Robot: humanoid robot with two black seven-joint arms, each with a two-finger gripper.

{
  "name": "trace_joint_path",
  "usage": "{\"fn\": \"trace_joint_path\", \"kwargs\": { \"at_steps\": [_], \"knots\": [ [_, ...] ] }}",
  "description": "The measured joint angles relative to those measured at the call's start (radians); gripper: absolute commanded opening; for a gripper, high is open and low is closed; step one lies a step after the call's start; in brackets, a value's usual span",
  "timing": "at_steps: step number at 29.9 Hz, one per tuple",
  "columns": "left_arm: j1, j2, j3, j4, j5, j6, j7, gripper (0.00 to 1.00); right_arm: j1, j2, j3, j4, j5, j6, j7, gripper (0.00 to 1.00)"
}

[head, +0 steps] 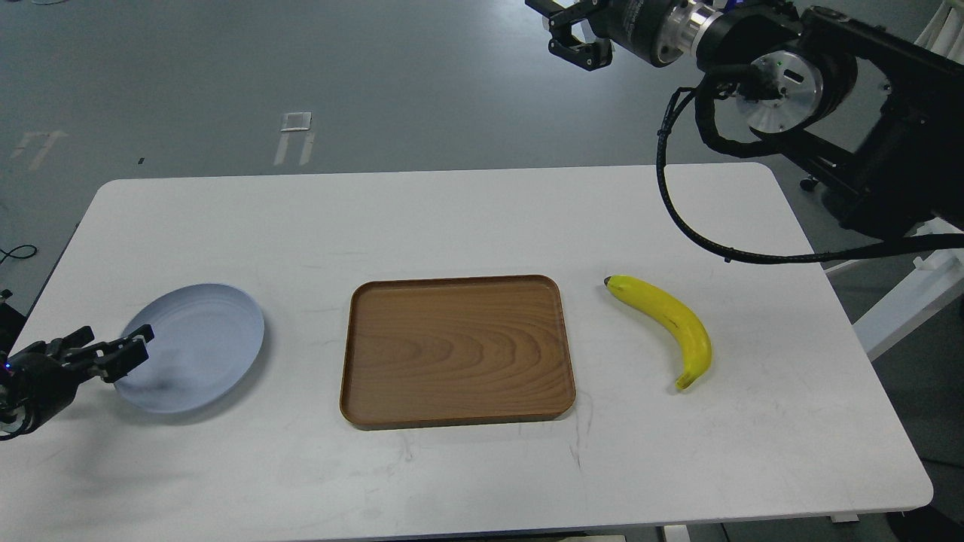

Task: Place banana on plate with both arms
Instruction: 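Lower the left gripper to the edge of the light blue plate, then grip the plate rim with the left gripper and tilt it up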

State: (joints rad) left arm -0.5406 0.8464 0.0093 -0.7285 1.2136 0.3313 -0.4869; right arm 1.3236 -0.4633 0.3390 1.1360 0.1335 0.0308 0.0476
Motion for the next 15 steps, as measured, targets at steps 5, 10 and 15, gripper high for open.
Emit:
{"fn": "trace_joint_path", "kwargs": {
  "at_steps": [5, 10, 15],
  "knots": [
    [0.002, -0.027, 0.000, 0.041, 0.000, 0.000, -0.002, 0.71, -0.006, -0.003, -0.001, 0.000, 0.000, 0.000, 0.000, 1.00],
    [0.003, -0.030, 0.001, 0.045, 0.001, 0.000, -0.002, 0.33, -0.015, -0.005, -0.002, 0.000, 0.000, -0.001, 0.000, 1.00],
    [0.028, -0.030, 0.002, 0.046, 0.001, -0.003, -0.002, 0.00, -0.018, -0.007, -0.002, 0.001, -0.001, -0.002, 0.000, 1.00]
  ]
}}
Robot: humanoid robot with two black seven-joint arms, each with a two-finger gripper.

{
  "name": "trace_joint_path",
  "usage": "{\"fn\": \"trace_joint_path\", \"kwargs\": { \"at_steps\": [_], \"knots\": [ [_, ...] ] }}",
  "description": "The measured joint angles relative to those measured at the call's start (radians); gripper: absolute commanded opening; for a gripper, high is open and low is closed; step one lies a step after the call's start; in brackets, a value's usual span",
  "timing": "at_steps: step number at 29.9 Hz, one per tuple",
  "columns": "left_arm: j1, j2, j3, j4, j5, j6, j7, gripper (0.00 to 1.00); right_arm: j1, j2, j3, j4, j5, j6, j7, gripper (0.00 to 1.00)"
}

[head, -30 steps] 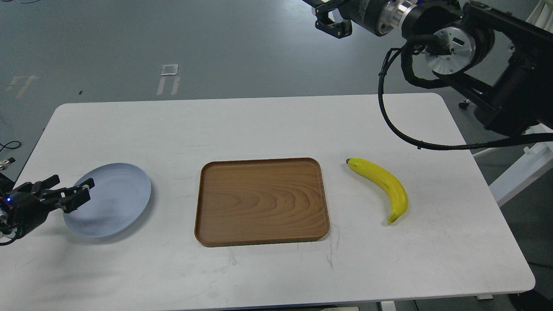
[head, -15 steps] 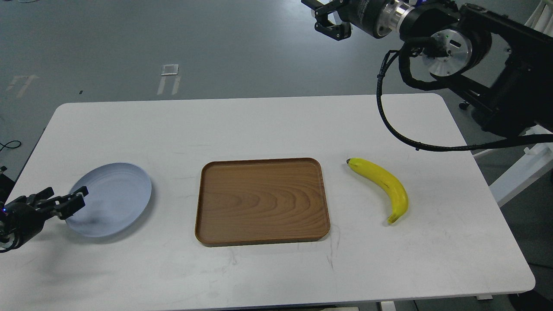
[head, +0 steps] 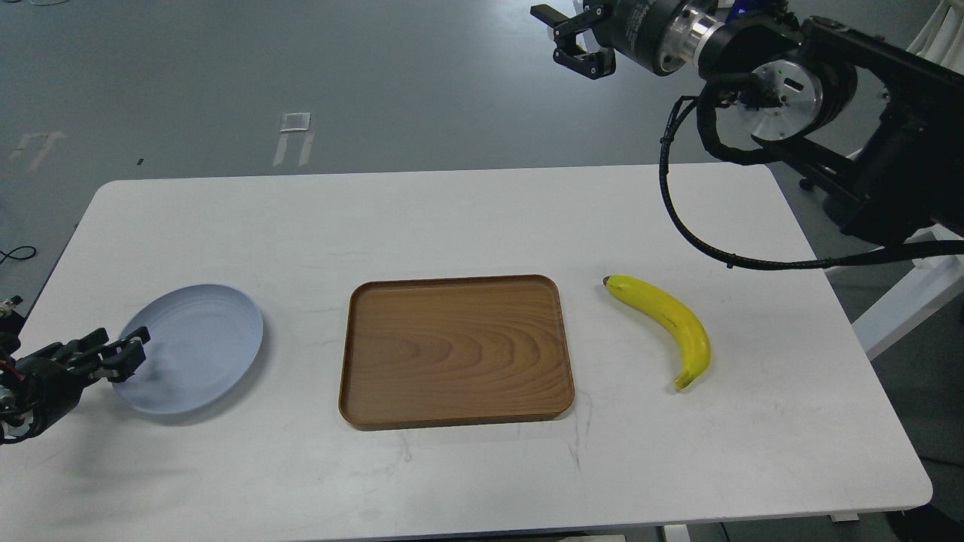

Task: Place banana on plate with both arms
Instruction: 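Grip the plate rim with the left gripper and tilt it up, then carry the plate with the left gripper and lower it onto the tray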

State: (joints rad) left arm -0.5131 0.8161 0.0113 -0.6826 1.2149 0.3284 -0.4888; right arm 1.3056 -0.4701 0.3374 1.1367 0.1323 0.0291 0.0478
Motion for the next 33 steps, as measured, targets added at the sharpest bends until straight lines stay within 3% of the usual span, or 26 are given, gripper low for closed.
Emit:
{"fn": "trace_joint_path", "kwargs": {
  "at_steps": [19, 25, 33],
  "knots": [
    [-0.023, 0.009, -0.013, 0.016, -0.056, -0.011, 0.000, 0.00, -0.011, -0.003, 0.000, 0.004, 0.000, -0.019, 0.006, 1.00],
    [-0.137, 0.066, -0.034, -0.137, -0.186, -0.156, 0.001, 0.00, -0.010, -0.012, 0.000, 0.010, 0.000, -0.019, 0.006, 1.00],
    [-0.226, 0.077, -0.040, -0.359, -0.215, -0.168, 0.000, 0.00, -0.009, -0.023, 0.000, 0.012, 0.000, -0.019, 0.006, 1.00]
  ]
}}
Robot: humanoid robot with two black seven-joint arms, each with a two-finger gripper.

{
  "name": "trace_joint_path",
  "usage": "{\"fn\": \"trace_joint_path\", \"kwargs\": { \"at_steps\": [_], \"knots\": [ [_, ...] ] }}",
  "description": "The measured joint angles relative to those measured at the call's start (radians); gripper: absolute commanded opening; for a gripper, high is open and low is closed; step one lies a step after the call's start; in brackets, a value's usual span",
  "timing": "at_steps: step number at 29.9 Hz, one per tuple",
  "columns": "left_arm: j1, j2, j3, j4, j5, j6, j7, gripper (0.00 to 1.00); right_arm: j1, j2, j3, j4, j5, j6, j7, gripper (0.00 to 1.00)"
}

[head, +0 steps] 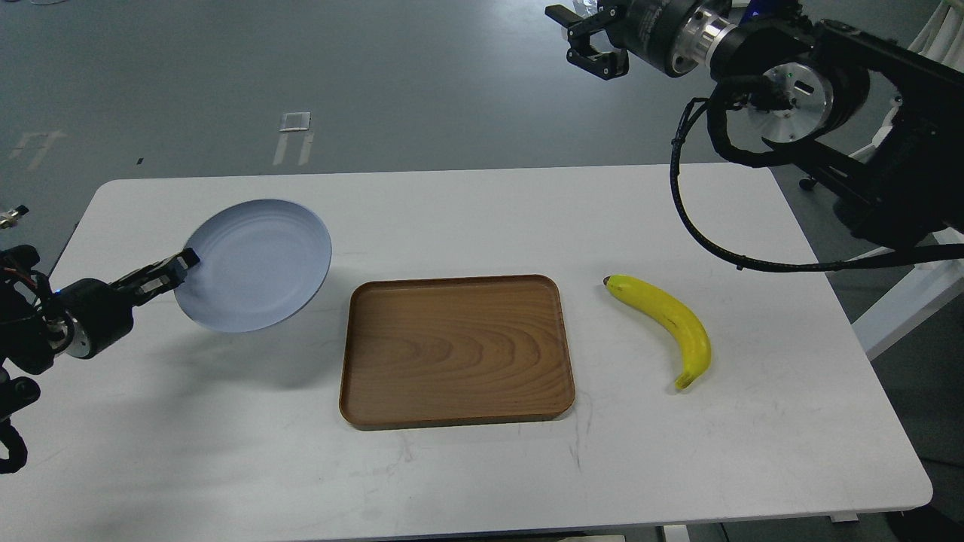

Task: Place banana on plate with both arms
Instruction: 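Carry the plate with the left gripper and lower it onto the tray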

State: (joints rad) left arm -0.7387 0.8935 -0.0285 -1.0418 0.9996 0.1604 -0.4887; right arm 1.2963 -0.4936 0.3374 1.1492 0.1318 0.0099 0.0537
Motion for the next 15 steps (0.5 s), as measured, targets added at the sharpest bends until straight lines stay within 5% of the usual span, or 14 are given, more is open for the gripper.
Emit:
{"fn": "trace_joint_path", "kwargs": {
  "at_steps": [15],
  "knots": [
    [-0.101, -0.309, 0.062, -0.048, 0.105, 0.041, 0.000, 0.00, -0.002, 0.009, -0.016, -0.009, -0.001, 0.000, 0.000, 1.00]
  ]
}}
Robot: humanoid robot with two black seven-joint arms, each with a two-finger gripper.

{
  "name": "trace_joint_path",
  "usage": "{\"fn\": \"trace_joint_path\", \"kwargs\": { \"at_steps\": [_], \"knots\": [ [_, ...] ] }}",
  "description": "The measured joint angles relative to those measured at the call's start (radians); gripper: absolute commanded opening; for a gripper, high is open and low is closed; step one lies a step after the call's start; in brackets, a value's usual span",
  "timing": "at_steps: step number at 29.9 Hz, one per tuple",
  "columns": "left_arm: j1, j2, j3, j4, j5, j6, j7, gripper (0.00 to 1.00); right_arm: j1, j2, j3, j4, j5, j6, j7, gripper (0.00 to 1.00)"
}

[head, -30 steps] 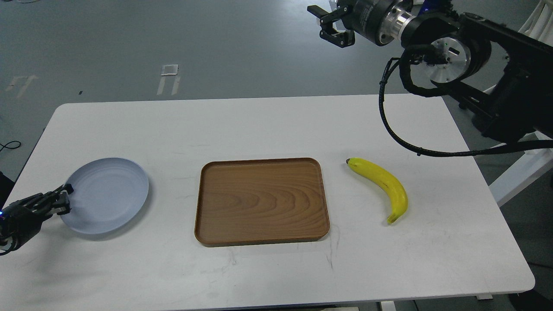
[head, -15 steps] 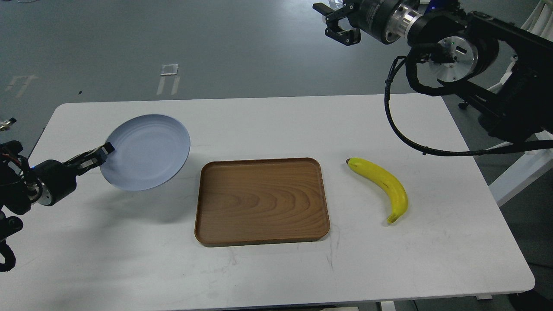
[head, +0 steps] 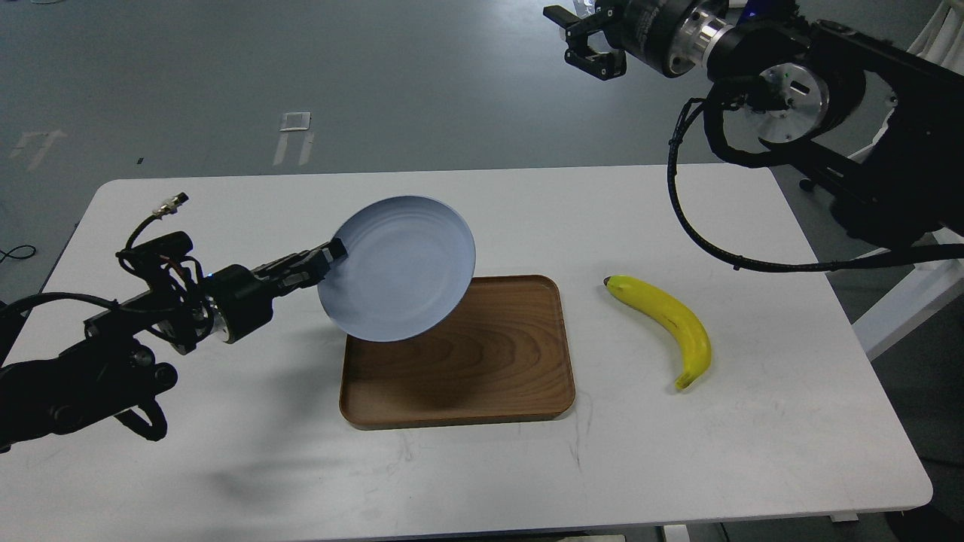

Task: Place banana on plate with both arms
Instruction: 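Carry the plate with the left gripper and lower it onto the tray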

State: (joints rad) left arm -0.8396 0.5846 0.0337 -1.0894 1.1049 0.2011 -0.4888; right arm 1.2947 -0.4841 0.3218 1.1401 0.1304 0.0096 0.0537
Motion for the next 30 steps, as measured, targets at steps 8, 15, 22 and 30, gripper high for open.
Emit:
{"fn": "trace_joint_path", "kwargs": {
  "at_steps": [8, 15, 22, 30],
  "knots": [
    [-0.042, -0.170, 0.103, 0.126, 0.003, 0.000, 0.000, 0.00, 0.000, -0.004, -0.013, -0.003, 0.000, 0.000, 0.000, 1.00],
    [-0.050, -0.242, 0.134, 0.202, 0.003, 0.000, 0.000, 0.00, 0.000, -0.007, -0.014, -0.002, 0.001, 0.000, 0.001, 1.00],
    [-0.050, -0.272, 0.152, 0.235, 0.003, -0.001, 0.000, 0.05, 0.000, -0.008, -0.013, -0.002, 0.001, 0.000, 0.001, 1.00],
    [-0.049, -0.281, 0.152, 0.238, 0.001, 0.000, 0.000, 0.55, 0.001, -0.010, -0.012, -0.001, 0.001, 0.001, 0.001, 1.00]
  ]
}}
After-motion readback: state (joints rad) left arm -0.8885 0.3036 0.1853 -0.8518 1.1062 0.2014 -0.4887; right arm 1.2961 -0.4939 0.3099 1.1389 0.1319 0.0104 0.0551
